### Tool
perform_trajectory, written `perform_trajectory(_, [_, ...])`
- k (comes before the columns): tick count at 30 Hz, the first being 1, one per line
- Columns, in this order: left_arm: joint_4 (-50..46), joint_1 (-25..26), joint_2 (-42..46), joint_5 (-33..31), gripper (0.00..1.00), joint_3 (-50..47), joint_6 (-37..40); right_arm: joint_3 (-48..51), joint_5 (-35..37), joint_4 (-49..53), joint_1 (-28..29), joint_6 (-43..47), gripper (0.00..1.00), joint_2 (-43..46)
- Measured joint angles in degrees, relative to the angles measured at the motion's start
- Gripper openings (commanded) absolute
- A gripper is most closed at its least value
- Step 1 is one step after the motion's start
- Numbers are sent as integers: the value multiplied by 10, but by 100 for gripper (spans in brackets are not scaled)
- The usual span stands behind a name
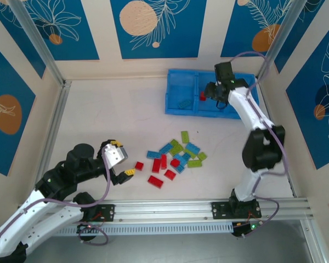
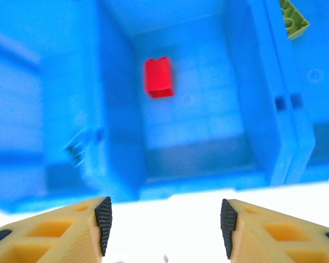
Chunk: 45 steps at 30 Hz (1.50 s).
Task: Sort the legos into containers by color
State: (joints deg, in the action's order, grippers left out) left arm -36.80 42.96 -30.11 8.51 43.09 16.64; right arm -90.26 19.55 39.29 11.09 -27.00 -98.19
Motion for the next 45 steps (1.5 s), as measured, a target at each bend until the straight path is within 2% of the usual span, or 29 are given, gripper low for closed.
perform_trajectory(3, [0,-2,0,1,100,0,0,106,-17,-39,54,-5,59,115])
perform_trajectory(7, [4,-3,-2,3,100,0,0,182,-24,-65,136,-4,61,152])
perform_trajectory(12, [4,-5,-8,4,100,0,0,188,-25,-63,171,5,76,52])
perform_trajectory(18, [4,-5,-9,5,100,0,0,163,-24,-54,177,15,78,-66])
perform_trajectory(24, [4,-5,-9,5,100,0,-2,161,-24,-53,177,11,68,-110])
perform_trajectory(33, [4,-6,-9,5,100,0,-2,161,-9,-49,178,-13,39,-134])
perform_trajectory(35, [4,-6,-9,5,100,0,-2,161,-9,-51,179,-21,35,-133])
perform_trajectory(40, [4,-6,-9,5,100,0,-2,218,-9,-85,178,-37,33,-69])
perform_trajectory(45, [4,-6,-9,5,100,0,-2,256,11,-107,168,-55,33,63])
